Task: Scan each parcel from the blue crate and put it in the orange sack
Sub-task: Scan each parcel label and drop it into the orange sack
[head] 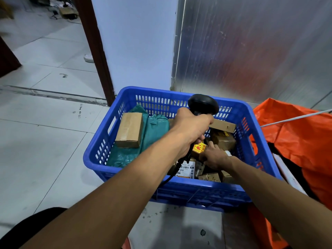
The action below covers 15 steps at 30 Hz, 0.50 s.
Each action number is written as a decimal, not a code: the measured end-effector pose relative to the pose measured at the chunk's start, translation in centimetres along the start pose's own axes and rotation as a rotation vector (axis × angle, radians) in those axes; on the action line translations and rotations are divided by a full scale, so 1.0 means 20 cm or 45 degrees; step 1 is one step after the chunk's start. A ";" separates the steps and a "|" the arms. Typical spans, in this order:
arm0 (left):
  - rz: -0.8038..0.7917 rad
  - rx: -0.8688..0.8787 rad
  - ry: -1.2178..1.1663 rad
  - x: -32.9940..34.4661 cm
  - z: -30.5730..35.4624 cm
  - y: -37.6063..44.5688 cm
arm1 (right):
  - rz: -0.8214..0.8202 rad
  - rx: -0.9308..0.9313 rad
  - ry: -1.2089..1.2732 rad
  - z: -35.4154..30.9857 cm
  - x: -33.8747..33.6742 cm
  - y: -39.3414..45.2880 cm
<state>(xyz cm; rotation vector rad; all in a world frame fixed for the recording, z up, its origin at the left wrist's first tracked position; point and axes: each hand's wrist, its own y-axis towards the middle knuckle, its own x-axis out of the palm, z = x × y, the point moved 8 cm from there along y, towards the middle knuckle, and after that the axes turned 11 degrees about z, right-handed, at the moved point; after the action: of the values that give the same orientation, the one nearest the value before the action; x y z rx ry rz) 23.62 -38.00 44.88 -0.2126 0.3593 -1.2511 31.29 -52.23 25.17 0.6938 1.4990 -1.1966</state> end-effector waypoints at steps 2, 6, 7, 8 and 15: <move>0.007 0.003 -0.005 -0.01 0.01 0.00 | 0.101 -0.052 0.007 -0.02 -0.04 0.00; 0.007 -0.002 -0.017 -0.02 0.02 -0.01 | 0.133 -0.114 0.010 -0.04 -0.09 -0.03; 0.005 -0.002 -0.016 -0.02 0.03 -0.01 | 0.125 -0.121 0.006 -0.03 -0.09 -0.04; 0.000 -0.001 -0.018 -0.02 0.03 -0.01 | 0.114 -0.123 0.005 -0.02 -0.10 -0.05; -0.020 0.011 -0.032 -0.04 0.05 -0.01 | 0.069 -0.008 0.214 0.14 -0.15 -0.14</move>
<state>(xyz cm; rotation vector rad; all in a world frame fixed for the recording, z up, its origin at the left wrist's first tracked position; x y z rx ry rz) 23.69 -37.41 45.94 -0.2235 0.3310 -1.2646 30.60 -55.23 29.13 0.8426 1.6111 -1.1142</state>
